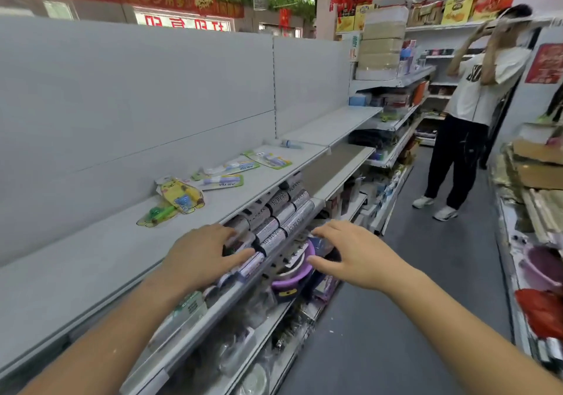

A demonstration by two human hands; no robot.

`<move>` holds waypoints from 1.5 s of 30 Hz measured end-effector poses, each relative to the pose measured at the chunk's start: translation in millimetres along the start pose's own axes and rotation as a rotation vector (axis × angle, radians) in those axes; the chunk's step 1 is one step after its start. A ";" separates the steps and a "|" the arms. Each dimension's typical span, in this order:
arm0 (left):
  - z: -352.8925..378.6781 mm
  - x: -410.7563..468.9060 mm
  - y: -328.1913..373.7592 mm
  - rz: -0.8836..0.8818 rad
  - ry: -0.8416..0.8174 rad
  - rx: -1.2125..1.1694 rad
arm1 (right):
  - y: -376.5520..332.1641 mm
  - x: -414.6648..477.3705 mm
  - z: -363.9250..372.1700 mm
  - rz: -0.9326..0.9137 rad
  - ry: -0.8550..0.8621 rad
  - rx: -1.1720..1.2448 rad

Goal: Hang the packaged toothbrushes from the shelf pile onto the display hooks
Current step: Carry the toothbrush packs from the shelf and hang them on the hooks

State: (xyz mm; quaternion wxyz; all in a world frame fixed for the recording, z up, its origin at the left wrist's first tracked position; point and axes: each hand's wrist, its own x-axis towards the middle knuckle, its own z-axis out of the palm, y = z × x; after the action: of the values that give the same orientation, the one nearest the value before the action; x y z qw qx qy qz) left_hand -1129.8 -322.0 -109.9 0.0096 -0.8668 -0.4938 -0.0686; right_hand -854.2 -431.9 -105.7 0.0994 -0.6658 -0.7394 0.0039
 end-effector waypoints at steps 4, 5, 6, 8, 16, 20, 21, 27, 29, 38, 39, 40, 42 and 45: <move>2.1 56.0 -5.1 -0.046 0.033 -0.012 | 36.1 65.9 3.5 -0.064 -0.001 -0.013; 3.7 71.0 -9.4 -0.063 0.043 -0.019 | 43.9 83.7 4.7 -0.075 -0.003 -0.012; 7.3 86.4 -14.2 -0.084 0.053 -0.023 | 51.5 101.0 6.2 -0.085 0.000 -0.013; 16.3 116.2 -23.0 -0.127 0.064 -0.033 | 66.6 136.4 10.1 -0.101 0.003 -0.016; 35.6 210.7 -53.1 -0.259 0.079 -0.143 | 118.0 274.0 3.6 -0.163 -0.023 -0.030; 38.8 229.4 -61.1 -0.305 0.080 0.002 | 129.3 322.7 13.6 -0.223 -0.046 0.006; 37.9 233.8 -64.9 -0.331 0.076 0.032 | 131.1 335.5 16.5 -0.237 -0.049 0.018; 36.5 233.6 -79.6 -0.590 0.070 -0.005 | 125.8 412.3 34.7 -0.398 -0.048 0.091; 32.0 226.6 -80.3 -0.702 0.071 0.010 | 120.1 433.2 37.5 -0.471 -0.049 0.118; 23.0 186.7 -69.0 -1.108 0.204 0.051 | 93.0 483.0 44.5 -0.677 -0.116 0.222; 24.8 184.9 -68.1 -1.147 0.186 0.038 | 89.0 484.3 47.0 -0.684 -0.124 0.218; 26.3 183.9 -68.1 -1.179 0.171 0.023 | 84.7 485.0 49.3 -0.685 -0.134 0.218; 26.7 183.9 -69.0 -1.219 0.152 0.002 | 71.3 486.8 54.5 -0.673 -0.167 0.208; 27.8 189.3 -77.9 -1.260 0.113 -0.005 | 47.9 488.4 59.6 -0.611 -0.251 0.171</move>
State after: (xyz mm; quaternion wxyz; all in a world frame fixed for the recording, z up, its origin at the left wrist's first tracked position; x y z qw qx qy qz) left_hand -1098.3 -117.9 -117.1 -0.0088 -0.4047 -0.9080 -0.1077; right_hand -861.8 62.4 -101.5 0.0597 -0.3970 -0.9083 0.1179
